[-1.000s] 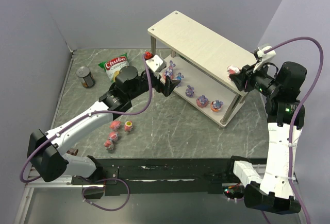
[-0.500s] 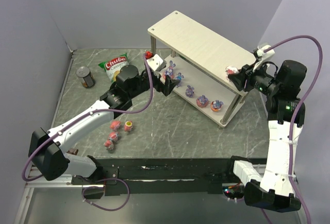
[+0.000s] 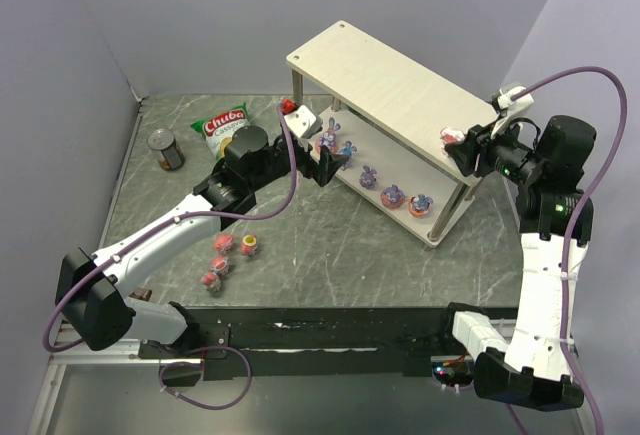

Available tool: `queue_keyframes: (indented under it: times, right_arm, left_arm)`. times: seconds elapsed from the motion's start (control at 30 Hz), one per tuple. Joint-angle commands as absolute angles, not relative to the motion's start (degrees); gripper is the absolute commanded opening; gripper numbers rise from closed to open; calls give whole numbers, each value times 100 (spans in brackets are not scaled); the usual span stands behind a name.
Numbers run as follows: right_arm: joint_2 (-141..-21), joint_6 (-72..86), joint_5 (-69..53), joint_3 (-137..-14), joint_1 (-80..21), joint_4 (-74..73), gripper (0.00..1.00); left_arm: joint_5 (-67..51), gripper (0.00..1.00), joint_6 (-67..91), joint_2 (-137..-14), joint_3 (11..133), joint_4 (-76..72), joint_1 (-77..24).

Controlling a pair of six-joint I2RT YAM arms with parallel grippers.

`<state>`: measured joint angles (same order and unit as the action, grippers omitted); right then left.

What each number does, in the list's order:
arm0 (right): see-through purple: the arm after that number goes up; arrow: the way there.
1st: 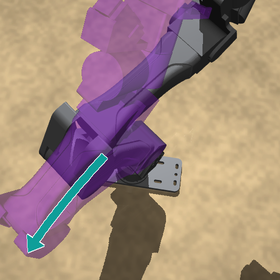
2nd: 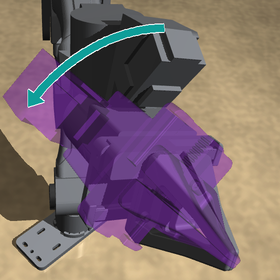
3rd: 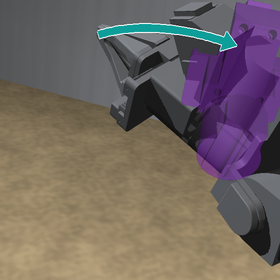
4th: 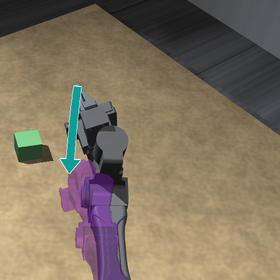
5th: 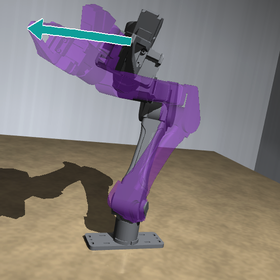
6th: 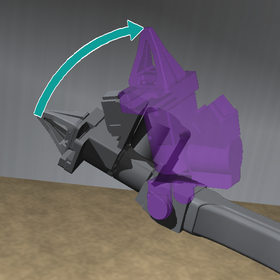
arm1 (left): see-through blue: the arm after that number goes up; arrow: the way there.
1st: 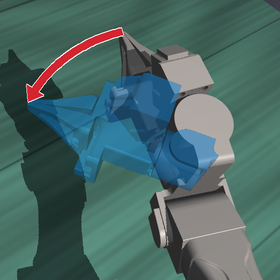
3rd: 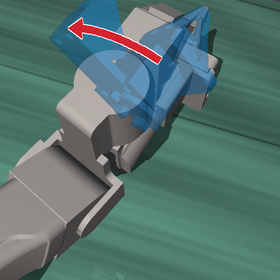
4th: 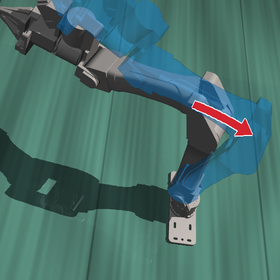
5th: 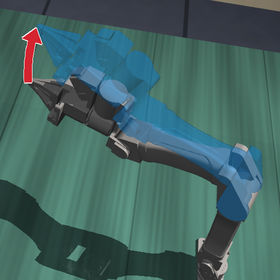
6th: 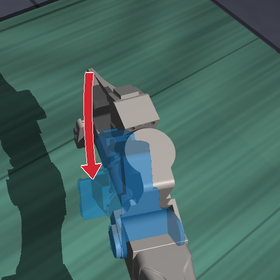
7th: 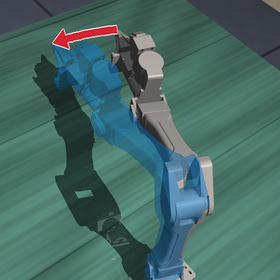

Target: Place and organize the plastic toys onto the shelf

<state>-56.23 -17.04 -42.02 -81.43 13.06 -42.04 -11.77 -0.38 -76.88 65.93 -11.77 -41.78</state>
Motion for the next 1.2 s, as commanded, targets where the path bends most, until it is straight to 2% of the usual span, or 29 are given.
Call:
queue_keyframes:
  times: [0.0, 0.17, 0.2, 0.27, 0.37, 0.4, 0.47, 0.7, 0.93, 1.0, 1.03, 1.17]
  right_arm:
    - [-5643, -1714, -4184, -8446, 1354, -4280, 55]
    - [-5634, -1670, -4175, -8481, 1345, -4307, 61]
    - [-5625, -1661, -4201, -8490, 1345, -4298, 68]
    - [-5599, -1626, -4210, -8499, 1354, -4272, 72]
    - [-5546, -1556, -4201, -8560, 1345, -4245, 85]
    - [-5537, -1521, -4192, -8578, 1345, -4236, 92]
    - [-5485, -1407, -4149, -8648, 1354, -4132, 100]
    - [-5537, -941, -3788, -9140, 1345, -4000, 100]
    - [-5756, -370, -4825, -9720, 1100, -3578, 100]
    - [-5941, -290, -4730, -10010, 714, -3551, 100]
    - [-6011, -334, -4511, -10124, 103, -3594, 100]
    - [-6644, -667, -3710, -10669, -1132, -3902, 100]
  left_arm:
    - [-1283, 96, -35, -7682, 6829, -1459, -4148]
    - [-1274, 96, -35, -7673, 6838, -1433, -4148]
    - [-1274, 96, -44, -7664, 6838, -1441, -4148]
    - [-1266, 96, -35, -7664, 6847, -1433, -4148]
    - [-1248, 96, -35, -7655, 6855, -1424, -4148]
    - [-1222, 96, -35, -7655, 6864, -1424, -4140]
    - [-1213, 96, -35, -7646, 6873, -1433, -4148]
    - [-1134, 96, -35, -7646, 7005, -1371, -4140]
    - [-686, 96, 191, -7664, 7101, -1310, -4105]
    - [-475, 96, 333, -7690, 7136, -1222, -4000]
    - [-405, 96, 508, -7699, 7163, -1178, -3947]
    - [-159, 96, 1089, -7691, 7198, -888, -3578]
